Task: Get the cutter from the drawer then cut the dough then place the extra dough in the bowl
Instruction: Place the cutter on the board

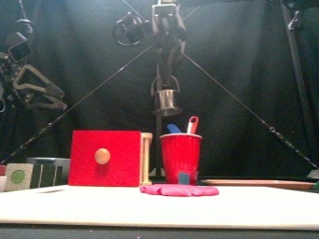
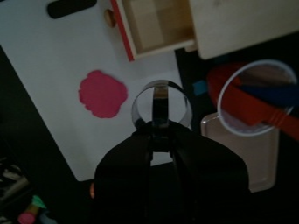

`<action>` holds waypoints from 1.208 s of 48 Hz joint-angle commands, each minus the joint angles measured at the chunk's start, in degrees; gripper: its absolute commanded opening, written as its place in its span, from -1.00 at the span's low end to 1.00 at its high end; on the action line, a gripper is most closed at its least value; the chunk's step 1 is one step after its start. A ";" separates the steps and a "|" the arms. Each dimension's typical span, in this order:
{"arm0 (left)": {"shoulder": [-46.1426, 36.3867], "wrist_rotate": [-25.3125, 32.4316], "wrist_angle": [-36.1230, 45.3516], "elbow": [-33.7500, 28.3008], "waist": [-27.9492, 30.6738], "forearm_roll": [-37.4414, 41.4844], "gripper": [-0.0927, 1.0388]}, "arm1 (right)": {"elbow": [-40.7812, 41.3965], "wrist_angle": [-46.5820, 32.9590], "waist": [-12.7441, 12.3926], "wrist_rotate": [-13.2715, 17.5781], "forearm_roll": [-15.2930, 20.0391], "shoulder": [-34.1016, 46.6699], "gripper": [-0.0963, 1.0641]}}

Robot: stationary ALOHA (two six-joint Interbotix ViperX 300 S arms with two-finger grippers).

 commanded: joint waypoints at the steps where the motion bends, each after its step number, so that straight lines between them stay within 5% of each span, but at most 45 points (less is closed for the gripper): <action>1: 0.18 0.09 -0.18 -1.23 0.79 0.09 0.73 | 8.00 -5.62 1.14 2.90 0.35 -8.09 0.12; 16: 0.18 0.44 -0.18 -4.13 3.87 3.08 0.73 | 29.88 -17.31 6.06 14.41 2.72 -18.11 0.12; 33: 0.18 0.44 1.14 -6.86 9.23 5.80 0.73 | 41.84 -28.04 11.95 23.82 2.37 -20.39 0.12; 43: 0.18 0.44 1.76 -7.12 10.81 5.80 0.73 | 45.18 -31.90 15.38 24.52 -1.41 -20.21 0.12; 58: 0.18 0.35 1.76 -7.21 12.30 5.80 0.73 | 45.88 -31.99 17.31 23.82 -1.93 -18.28 0.14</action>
